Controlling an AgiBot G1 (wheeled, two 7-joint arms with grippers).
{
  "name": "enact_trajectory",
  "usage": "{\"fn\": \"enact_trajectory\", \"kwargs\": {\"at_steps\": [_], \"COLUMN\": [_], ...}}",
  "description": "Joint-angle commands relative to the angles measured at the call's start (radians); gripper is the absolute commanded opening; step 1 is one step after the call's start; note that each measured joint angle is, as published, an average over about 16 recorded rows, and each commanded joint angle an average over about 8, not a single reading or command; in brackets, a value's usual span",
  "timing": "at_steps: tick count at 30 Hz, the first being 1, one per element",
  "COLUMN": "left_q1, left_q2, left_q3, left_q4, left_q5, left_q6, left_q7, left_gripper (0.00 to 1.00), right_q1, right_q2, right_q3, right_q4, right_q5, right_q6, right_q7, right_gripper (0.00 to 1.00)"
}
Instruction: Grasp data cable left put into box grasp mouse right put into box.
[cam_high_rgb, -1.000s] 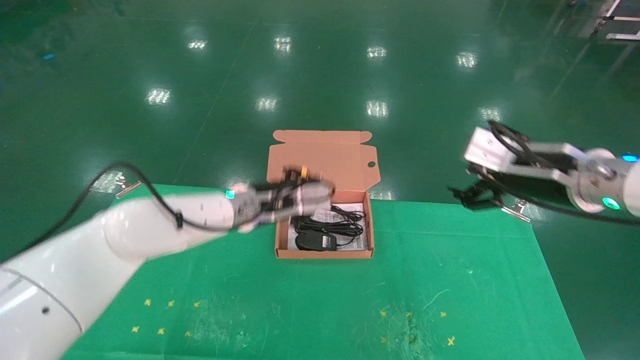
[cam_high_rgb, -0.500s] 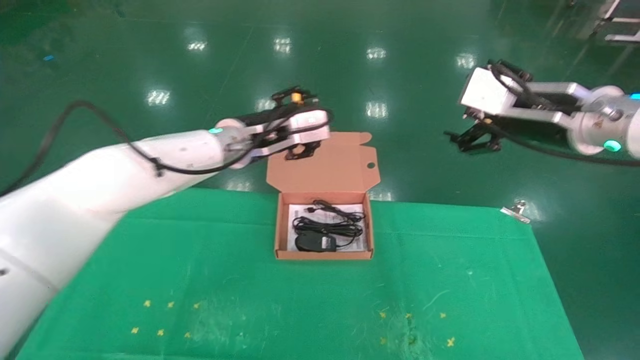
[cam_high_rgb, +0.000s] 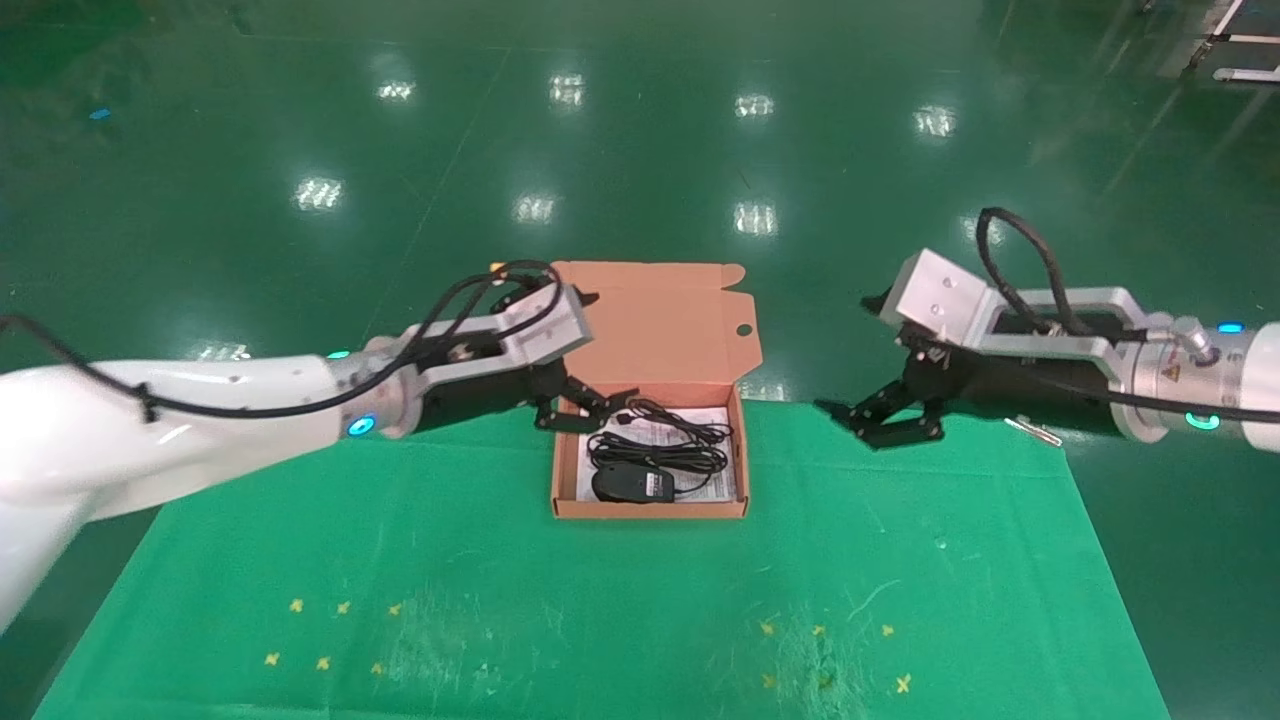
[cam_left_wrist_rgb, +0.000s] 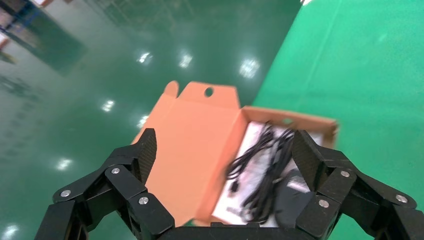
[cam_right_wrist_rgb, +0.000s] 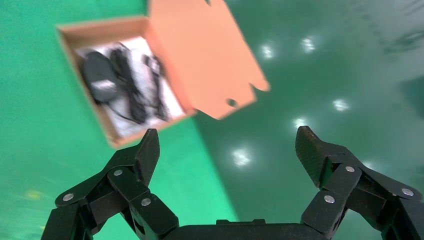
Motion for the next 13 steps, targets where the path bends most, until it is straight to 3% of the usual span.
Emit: {"fn": "enact_trajectory", "kwargs": {"at_steps": [1, 13], "left_q1": [0.017, 0.107], "left_q2": [-0.023, -0.146], "left_q3": [-0.023, -0.148], "left_q4": [-0.019, -0.119], "left_q5": [-0.029, -0.184], "left_q6": [0.035, 0.222], "left_q7": [-0.011, -0.071], "left_gripper": [1.0, 1.0], "right_q1": [-0.026, -0.162], "right_q2": [0.003, 0.018], "right_q3": [0.034, 0.213], "right_q4": [0.002, 0.014], "right_q5": [0.032, 0.204], "right_q6": [-0.03, -0.193], "right_q7": [-0.011, -0.069], "right_gripper": [1.0, 1.0]}}
